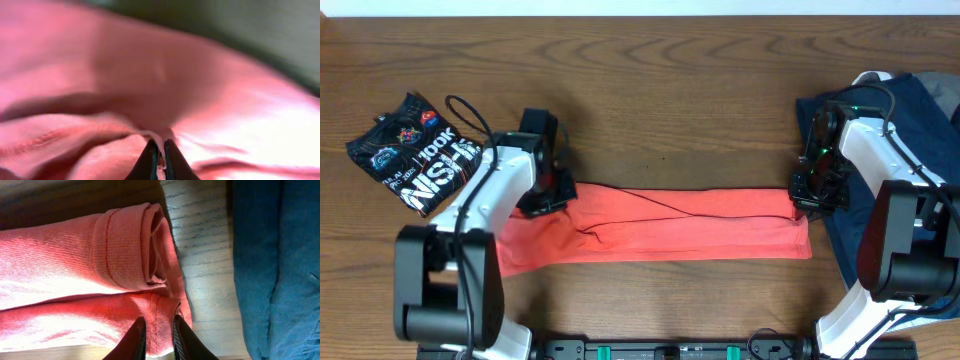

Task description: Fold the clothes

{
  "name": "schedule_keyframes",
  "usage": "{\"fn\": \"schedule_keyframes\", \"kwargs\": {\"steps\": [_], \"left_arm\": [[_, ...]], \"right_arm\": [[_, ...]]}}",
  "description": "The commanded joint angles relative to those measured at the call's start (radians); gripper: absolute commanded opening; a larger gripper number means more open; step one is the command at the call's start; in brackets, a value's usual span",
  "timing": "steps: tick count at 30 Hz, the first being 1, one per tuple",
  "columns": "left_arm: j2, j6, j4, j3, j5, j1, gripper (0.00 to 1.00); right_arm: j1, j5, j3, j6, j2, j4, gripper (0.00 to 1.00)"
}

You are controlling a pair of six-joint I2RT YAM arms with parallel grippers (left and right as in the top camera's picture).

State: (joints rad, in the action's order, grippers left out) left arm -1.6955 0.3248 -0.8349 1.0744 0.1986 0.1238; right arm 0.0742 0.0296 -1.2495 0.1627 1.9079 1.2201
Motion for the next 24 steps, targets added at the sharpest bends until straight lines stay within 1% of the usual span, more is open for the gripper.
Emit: {"fn": "schedule_keyframes", "kwargs": {"steps": [1, 6, 15, 24], "left_arm": [[0.063, -0.116, 0.004, 0.029, 0.213, 0.024, 0.06], [0.064, -0.136, -0.005, 0.027, 0.213, 0.076, 0.06], [0.064, -0.240, -0.004, 0.027, 0.212, 0.212, 0.06], [0.063, -0.239, -0.012, 0.027, 0.209, 0.236, 0.07]], "right_arm": [[-0.010, 0.004, 0.002, -0.015, -0.023, 0.002, 0.18], [-0.010, 0.004, 0.002, -0.015, -0.023, 0.002, 0.18], [-0.010, 0.004, 0.002, -0.015, -0.023, 0.002, 0.18], [-0.010, 0.005, 0.002, -0.015, -0.023, 0.002, 0.18]]}}
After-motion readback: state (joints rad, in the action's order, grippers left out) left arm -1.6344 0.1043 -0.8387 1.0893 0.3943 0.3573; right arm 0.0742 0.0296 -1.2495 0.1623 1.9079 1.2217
